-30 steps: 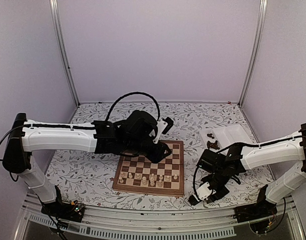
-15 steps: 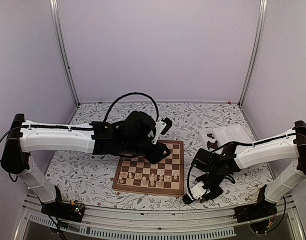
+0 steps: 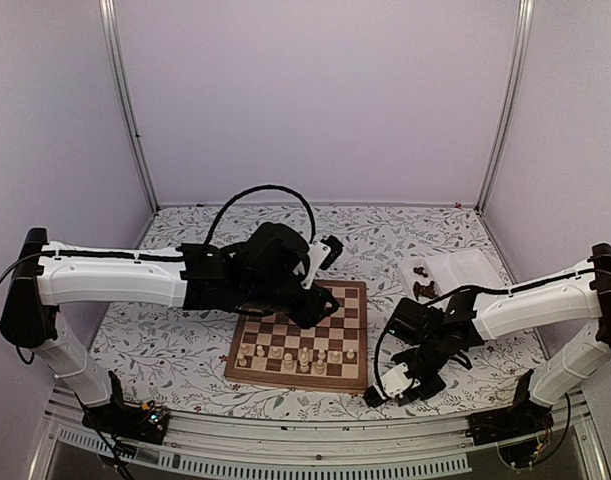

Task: Set up the chess pieces on the board
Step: Pick up the chess piece at the center of the board.

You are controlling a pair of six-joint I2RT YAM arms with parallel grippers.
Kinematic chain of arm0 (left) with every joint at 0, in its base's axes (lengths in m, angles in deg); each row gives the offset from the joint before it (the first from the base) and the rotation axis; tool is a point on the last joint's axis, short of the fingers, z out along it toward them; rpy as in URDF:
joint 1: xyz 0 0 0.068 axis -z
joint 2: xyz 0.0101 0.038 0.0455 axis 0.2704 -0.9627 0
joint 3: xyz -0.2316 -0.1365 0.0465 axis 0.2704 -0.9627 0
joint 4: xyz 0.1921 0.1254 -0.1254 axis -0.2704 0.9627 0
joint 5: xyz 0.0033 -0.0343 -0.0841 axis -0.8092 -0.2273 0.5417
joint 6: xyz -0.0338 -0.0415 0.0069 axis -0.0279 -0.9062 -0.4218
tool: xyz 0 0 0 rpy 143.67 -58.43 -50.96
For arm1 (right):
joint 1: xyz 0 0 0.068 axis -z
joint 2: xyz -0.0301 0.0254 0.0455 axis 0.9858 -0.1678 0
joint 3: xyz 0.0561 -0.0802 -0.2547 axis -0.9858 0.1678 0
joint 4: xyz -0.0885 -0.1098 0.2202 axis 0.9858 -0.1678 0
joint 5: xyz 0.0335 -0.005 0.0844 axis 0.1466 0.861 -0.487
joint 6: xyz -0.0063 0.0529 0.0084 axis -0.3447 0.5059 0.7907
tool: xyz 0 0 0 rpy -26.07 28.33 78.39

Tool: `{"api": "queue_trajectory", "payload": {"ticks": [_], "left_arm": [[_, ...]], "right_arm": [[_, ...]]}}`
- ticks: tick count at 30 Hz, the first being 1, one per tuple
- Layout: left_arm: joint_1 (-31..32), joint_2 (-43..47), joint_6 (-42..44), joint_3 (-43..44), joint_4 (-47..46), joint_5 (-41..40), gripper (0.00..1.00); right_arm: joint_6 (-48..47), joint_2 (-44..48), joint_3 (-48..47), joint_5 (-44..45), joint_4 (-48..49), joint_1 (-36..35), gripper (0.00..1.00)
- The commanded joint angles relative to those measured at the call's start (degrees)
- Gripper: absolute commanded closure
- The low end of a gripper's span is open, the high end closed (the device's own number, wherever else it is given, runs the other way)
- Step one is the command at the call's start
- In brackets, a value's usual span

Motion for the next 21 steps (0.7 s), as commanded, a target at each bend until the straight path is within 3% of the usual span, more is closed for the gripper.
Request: {"api": "queue_trajectory", "payload": {"ticks": [1, 10, 16, 21], "left_arm": [[0.9, 1.7, -0.3, -0.6, -1.3, -0.5, 0.68], [1.0, 2.4, -0.3, -1.4, -1.3, -0.8, 0.68], [1.1, 1.8, -0.5, -1.4, -1.9, -0.2, 0.68], [1.2, 1.9, -1.6, -3.0, -3.8, -0.4, 0.68]], "right_arm": [[2.0, -2.9, 3.4, 3.9, -0.9, 0.5, 0.71], [2.2, -1.7, 3.4, 4.2, -1.0, 4.0, 0.71], [3.5, -2.4, 3.3, 3.1, -0.8, 5.6, 0.86], [5.0, 1.3, 0.7, -4.1, -1.4, 12.9, 0.89]]}}
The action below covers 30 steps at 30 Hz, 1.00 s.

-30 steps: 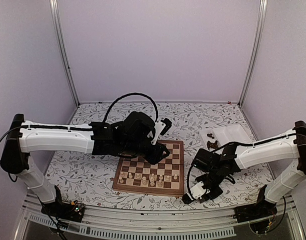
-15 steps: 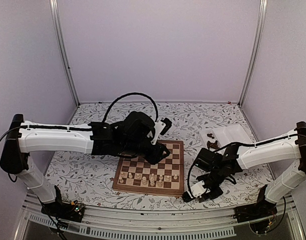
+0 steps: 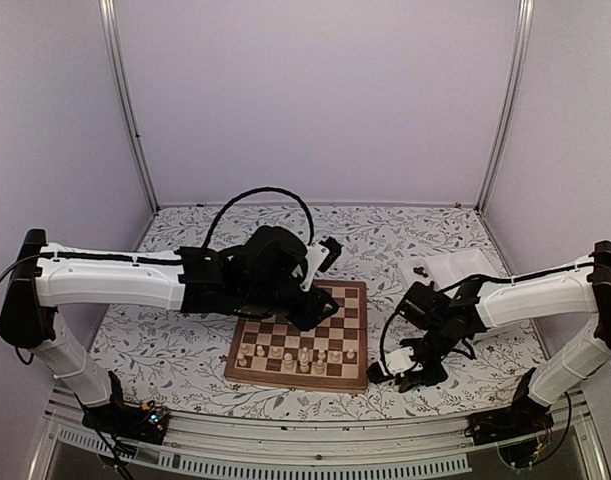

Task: Set up the chess pieces on the board
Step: Pick up the chess piece at the center of the board, then place the chess piece on the chessboard.

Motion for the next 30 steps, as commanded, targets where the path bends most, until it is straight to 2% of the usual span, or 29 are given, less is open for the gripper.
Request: {"api": "queue_trajectory", "payload": {"ticks": [1, 7, 12, 19, 30], "left_arm": [[0.9, 1.3, -1.7, -2.4, -3.7, -0.4, 0.68], [1.1, 0.6, -5.9, -7.4, -19.0, 2.5, 0.68], [1.6, -4.6, -8.7, -4.3, -25.3, 6.1, 0.67], [1.9, -10.3, -11.3, -0.9, -28.3, 10.3, 0.66], [2.0, -14.5, -13.1, 1.6, -31.0, 16.4, 0.66]], "right_arm": [[2.3, 1.9, -0.8, -3.7, -2.5, 7.2, 0.90], [7.0, 8.2, -6.5, -20.1, -2.1, 15.4, 0.90], [9.7, 11.1, -9.1, -21.4, -0.6, 15.7, 0.91], [13.9, 12.9, -12.1, -23.1, 1.3, 15.7, 0.90], [14.9, 13.2, -11.9, -22.6, 2.4, 15.7, 0.89]]}}
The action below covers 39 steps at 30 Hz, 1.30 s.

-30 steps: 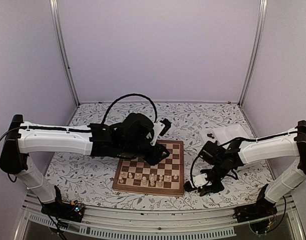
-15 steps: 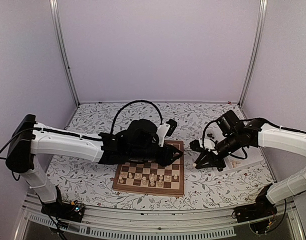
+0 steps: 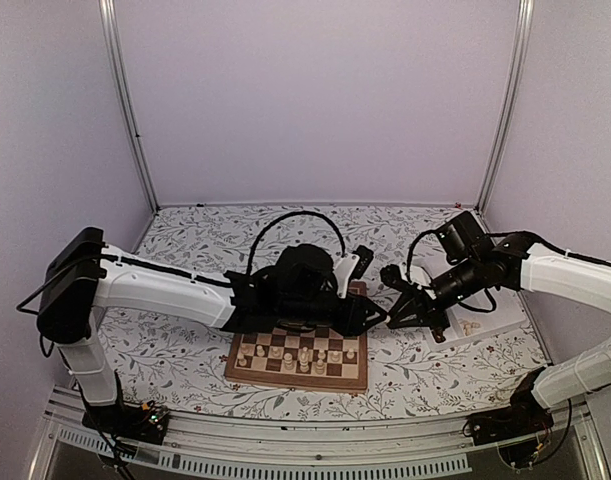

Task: Set up the chess pieces on the board
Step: Place the chess piece on the chessboard.

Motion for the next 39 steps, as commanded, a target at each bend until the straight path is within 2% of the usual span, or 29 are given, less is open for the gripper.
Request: {"api": "queue_trajectory", "payload": {"ticks": [1, 8, 15, 23, 34, 39], "left_arm": [[0.7, -2.1, -1.3, 2.1, -3.9, 4.2, 0.66], [0.7, -2.8, -2.4, 2.3, -4.5, 5.4, 0.67], [0.9, 2.0, -4.0, -3.3, -10.5, 1.0, 0.65], [1.1, -1.5, -5.1, -0.9, -8.9, 4.0, 0.64], [1.1, -3.0, -4.8, 0.5, -7.5, 5.2, 0.83], [0.8, -3.0, -4.2, 0.5, -7.4, 5.6, 0.88]], "right_arm": [[1.1, 0.9, -1.2, -1.1, 1.6, 0.1, 0.89], [1.3, 1.2, -0.8, -0.5, 2.1, 0.1, 0.89], [1.4, 0.8, -0.3, 0.3, 2.5, 0.1, 0.89], [1.6, 1.0, -0.5, 0.3, 2.7, 0.1, 0.89], [1.5, 2.2, -0.2, -0.2, 2.7, 0.1, 0.89], [0.4, 2.9, 0.3, -1.3, 2.2, 0.1, 0.87]]}}
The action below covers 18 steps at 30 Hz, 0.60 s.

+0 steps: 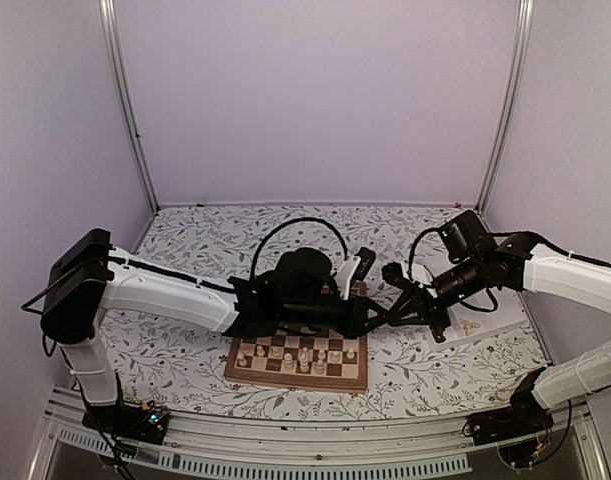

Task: Set up the chess pieces on the board
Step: Place the chess piece on the chessboard.

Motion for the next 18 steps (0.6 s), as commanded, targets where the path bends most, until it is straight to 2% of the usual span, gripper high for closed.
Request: {"api": "queue_trajectory", "payload": {"ticks": [1, 3, 7, 8, 12, 18], "left_arm": [[0.4, -1.3, 1.1, 1.7, 0.0, 1.9, 0.89], [0.1, -1.0, 1.8, 1.8, 1.1, 1.7, 0.90], [0.1, 0.8, 5.8, 3.6, 8.0, -1.3, 0.90], [0.1, 1.5, 6.9, 4.2, 10.4, -2.4, 0.91], [0.3, 4.4, 10.3, 4.4, 18.8, -4.9, 0.91], [2.3, 5.8, 15.4, 5.7, 34.4, -7.7, 0.91]], "right_arm": [[-0.7, 2.1, 0.2, -2.3, 1.8, -0.2, 0.86], [-1.3, 2.4, 0.2, -2.6, 1.3, -0.2, 0.83], [-2.1, 2.9, 0.1, -3.8, -1.5, -0.2, 0.53], [-2.3, 2.9, -0.1, -4.1, -2.6, -0.2, 0.49], [-2.4, 4.2, -1.0, -6.2, -5.6, 1.6, 0.44], [-3.2, 6.8, 0.2, -8.0, -5.7, 7.8, 0.43]]}}
